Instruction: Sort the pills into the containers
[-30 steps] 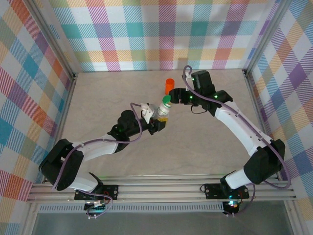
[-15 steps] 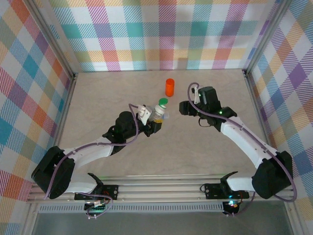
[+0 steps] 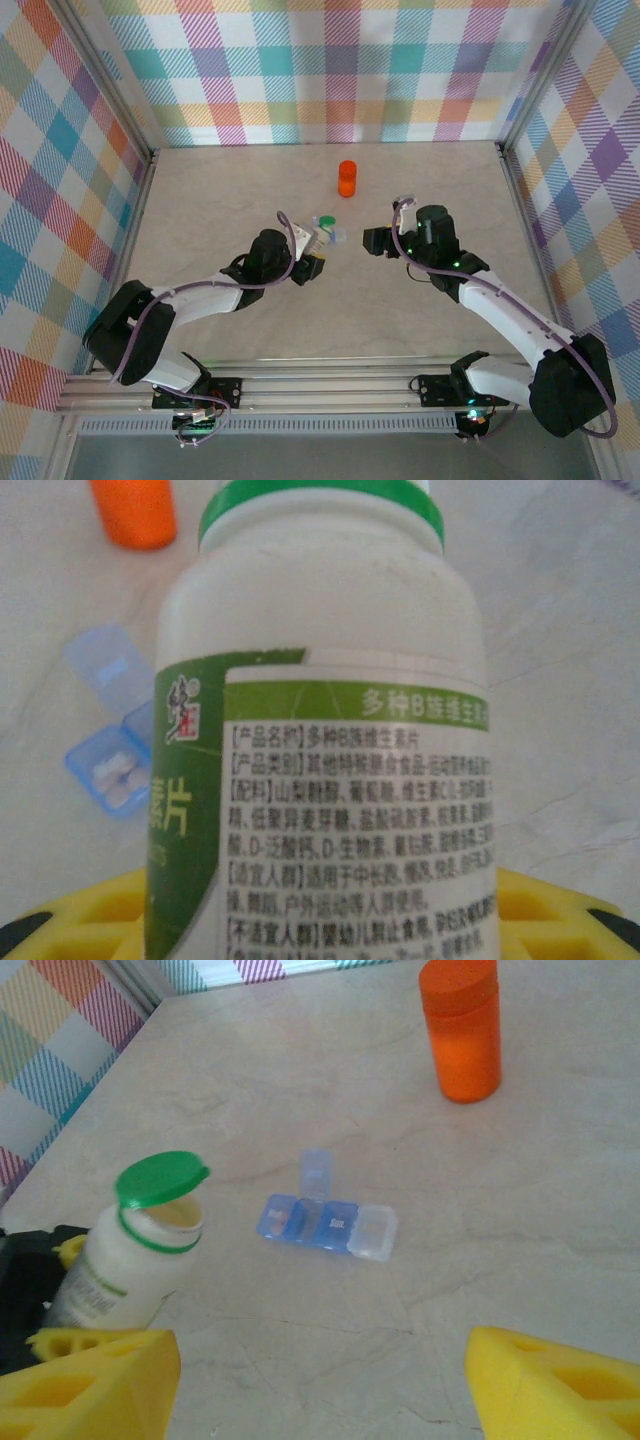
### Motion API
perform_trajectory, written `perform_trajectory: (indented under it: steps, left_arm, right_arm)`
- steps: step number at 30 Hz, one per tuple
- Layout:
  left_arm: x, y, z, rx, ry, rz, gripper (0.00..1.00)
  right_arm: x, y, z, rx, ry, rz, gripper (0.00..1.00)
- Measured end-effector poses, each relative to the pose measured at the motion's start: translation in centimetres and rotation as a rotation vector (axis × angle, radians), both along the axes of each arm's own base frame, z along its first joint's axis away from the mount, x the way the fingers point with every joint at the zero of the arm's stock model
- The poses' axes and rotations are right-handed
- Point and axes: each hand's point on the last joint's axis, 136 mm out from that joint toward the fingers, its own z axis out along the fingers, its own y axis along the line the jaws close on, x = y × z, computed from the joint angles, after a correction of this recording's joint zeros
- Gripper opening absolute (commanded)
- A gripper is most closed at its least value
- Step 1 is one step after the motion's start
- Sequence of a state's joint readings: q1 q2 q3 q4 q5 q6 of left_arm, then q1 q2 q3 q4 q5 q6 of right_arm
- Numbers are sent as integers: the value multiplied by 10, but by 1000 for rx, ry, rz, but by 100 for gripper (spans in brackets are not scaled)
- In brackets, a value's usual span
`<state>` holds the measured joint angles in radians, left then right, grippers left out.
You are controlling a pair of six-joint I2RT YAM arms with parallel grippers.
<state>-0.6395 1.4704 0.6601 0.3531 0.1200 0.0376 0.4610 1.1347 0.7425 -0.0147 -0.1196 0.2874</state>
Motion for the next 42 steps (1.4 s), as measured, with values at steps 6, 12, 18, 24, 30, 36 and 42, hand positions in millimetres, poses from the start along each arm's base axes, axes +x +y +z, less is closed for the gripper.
perform_trajectory:
  steps: [6,12,18,24,30,36,42]
  left_arm:
    - [20,9,-20,66,79,82,0]
    - [28,13,-38,117,169,112,0]
    - [35,14,-54,183,253,129,0]
    - [39,21,-62,260,318,157,0]
    - [39,25,-65,331,386,169,0]
    - [38,29,-68,394,453,175,0]
    - [41,27,-66,439,499,173,0]
  right_arm:
    - [1,2,3,32,-7,-7,76]
    - [-2,0,7,47,-13,-13,76]
    - [-3,-1,11,55,-21,-14,76]
    - [-4,-1,9,58,-15,-16,76]
    - [-4,-1,9,61,-13,-18,76]
    - [-5,0,10,72,-6,-15,76]
    - [-6,1,12,81,-6,-8,76]
